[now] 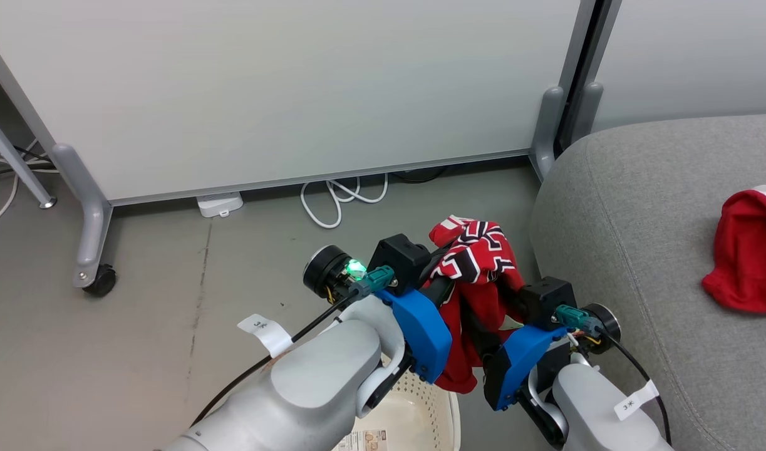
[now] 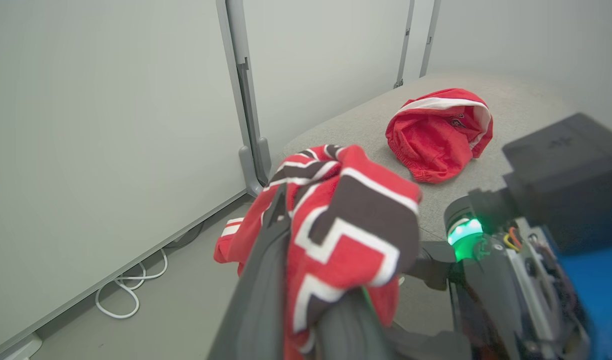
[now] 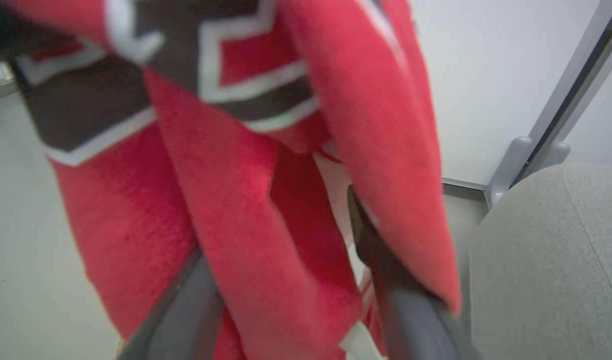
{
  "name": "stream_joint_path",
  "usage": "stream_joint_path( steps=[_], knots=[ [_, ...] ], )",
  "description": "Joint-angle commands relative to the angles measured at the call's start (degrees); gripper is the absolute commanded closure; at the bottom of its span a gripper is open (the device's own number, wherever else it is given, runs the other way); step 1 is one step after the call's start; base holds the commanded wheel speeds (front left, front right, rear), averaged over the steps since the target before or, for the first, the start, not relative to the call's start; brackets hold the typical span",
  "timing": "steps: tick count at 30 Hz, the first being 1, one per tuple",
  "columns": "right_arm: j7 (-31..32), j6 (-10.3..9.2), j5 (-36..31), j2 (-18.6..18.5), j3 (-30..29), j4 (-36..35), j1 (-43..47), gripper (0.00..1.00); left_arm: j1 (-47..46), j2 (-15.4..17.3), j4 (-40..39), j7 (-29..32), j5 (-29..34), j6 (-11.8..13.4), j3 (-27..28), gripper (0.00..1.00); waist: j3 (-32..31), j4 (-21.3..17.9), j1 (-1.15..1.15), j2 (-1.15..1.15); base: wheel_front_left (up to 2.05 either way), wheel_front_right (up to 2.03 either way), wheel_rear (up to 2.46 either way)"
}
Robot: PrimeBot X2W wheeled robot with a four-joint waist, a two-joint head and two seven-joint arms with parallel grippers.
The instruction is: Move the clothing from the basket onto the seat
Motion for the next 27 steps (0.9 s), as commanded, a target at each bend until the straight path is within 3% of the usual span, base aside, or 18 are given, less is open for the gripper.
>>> stream_joint_path(
  steps=[1,3,4,23,24,27],
  knots=[
    [-0.17,0.03,0.78,-0.03,0.27,0.38,-0.99,0.59,-0.99,-0.01,0.06,-0.32,-0.16,0.03,-0.03,1.00,-0.03,-0.06,0.00,0.00,0.00,0.00,0.00],
    [-0.34,0.03,1.31,-0.03,0.76,0.94,-1.27,0.94,-0.94,-0.01,0.12,-0.32,-0.27,0.06,-0.10,1.00,-0.10,-0.13,0.00,0.00,0.00,0.00,0.00],
    [-0.43,0.03,1.53,-0.03,0.98,1.23,-1.40,1.00,-0.91,-0.01,0.17,-0.31,-0.33,0.08,-0.12,1.00,-0.15,-0.17,0.00,0.00,0.00,0.00,0.00],
    [-1.39,0.03,3.48,-0.03,2.33,3.06,-2.34,1.00,-0.25,-0.01,0.11,-0.33,0.25,0.54,0.62,1.00,-0.79,-0.74,0.00,0.00,0.00,0.00,0.00],
    [-1.42,0.03,3.55,-0.03,2.35,3.13,-2.36,1.00,-0.20,-0.01,0.07,-0.33,0.35,0.56,0.71,0.96,-0.81,-0.76,0.00,0.00,0.00,0.00,0.00],
    [-1.44,0.03,3.71,-0.03,2.42,3.35,-2.48,1.00,-0.05,-0.01,0.02,-0.32,0.65,0.58,0.86,0.71,-0.83,-0.81,0.00,0.00,0.00,0.00,0.00]
  ],
)
